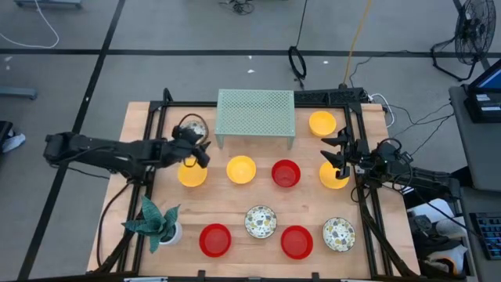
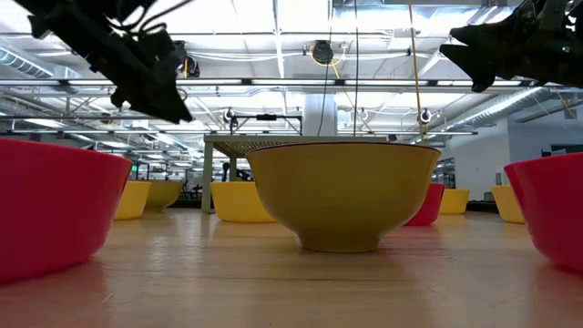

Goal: Pick & Place Mini bowls
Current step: Put the white patterned bowl on the shelf

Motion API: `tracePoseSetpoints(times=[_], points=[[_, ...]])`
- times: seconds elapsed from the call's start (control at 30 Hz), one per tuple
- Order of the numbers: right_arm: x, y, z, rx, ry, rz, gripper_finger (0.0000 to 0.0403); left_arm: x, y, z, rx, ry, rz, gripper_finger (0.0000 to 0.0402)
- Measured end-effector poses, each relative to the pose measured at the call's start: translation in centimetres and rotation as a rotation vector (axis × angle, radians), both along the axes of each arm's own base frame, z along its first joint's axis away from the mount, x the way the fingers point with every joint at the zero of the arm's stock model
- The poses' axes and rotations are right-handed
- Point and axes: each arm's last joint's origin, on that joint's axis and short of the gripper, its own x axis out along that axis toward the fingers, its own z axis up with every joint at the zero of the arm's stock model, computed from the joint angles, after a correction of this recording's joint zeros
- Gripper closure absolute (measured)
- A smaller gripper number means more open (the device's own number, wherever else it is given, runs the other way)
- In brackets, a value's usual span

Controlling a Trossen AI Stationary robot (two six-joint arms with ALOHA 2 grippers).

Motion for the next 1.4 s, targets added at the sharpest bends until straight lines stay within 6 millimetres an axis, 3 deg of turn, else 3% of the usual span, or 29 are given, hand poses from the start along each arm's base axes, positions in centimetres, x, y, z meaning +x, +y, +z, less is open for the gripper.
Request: tracePoseSetpoints(times=[0.17,0.43,0.87,1.27,1.4], points=[[0.0,0.0,0.0,0.0,0.0,0.0,0.0206,0.1,1.3,-0.4,-0.074,0.126,0.069,0.0213],[0.0,0.0,0.0,0.0,0.0,0.0,0.0206,0.5,2.8,-2.8,-0.253,0.266,0.073,0.0213],[0.0,0.0,0.0,0.0,0.0,0.0,0.0206,1.2,4.8,-5.4,-0.197,0.407,0.218,0.0213],[0.0,0.0,0.0,0.0,0.0,0.0,0.0206,1.9,6.0,-7.4,-0.21,0.466,0.246,0.0214],[0.0,0.0,0.0,0.0,0.0,0.0,0.0206,2.2,6.0,-7.5,-0.266,0.433,0.207,0.0245]])
